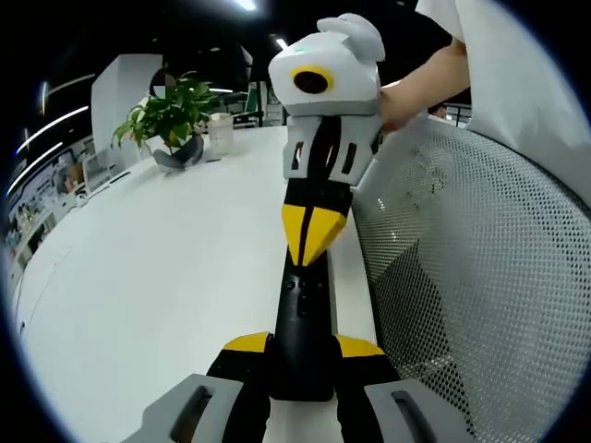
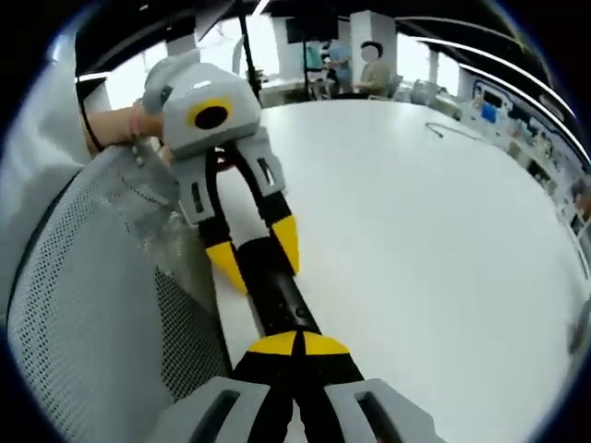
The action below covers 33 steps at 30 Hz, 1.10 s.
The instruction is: Press the specified remote control buttons in sequence, fully releasing each button before pressing the next.
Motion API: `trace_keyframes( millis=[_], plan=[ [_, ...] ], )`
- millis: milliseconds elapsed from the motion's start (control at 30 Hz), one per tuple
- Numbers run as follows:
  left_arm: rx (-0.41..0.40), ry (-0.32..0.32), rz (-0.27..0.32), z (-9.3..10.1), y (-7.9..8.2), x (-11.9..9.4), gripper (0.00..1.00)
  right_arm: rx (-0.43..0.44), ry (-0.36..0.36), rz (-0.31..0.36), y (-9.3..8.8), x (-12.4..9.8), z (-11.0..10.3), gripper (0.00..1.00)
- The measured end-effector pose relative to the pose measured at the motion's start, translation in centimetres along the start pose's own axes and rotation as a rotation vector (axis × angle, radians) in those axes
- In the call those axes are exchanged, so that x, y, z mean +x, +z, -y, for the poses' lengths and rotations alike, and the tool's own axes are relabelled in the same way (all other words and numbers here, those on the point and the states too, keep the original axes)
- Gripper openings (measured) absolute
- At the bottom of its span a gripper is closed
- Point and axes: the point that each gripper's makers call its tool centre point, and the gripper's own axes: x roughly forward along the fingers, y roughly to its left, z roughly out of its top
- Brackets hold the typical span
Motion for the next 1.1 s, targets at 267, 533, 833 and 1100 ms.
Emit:
trace_keyframes(
  millis=[267,533,833,1100],
  plan=[
    [0.002,-0.001,-0.002,0.0,0.0,0.0,0.25,-0.123,0.006,-0.051,0.1,0.2,-0.7,0.00],
    [0.003,-0.001,-0.003,0.0,0.0,0.0,0.25,-0.343,-0.007,-0.158,0.0,0.4,-0.8,0.00],
    [0.004,-0.002,-0.005,-0.1,0.0,0.0,0.25,-0.317,0.006,-0.223,0.2,0.7,-0.6,0.00],
    [0.002,-0.001,-0.005,-0.1,0.0,0.0,0.25,-0.359,-0.053,-0.204,0.0,0.6,-0.8,0.00]
  ],
)
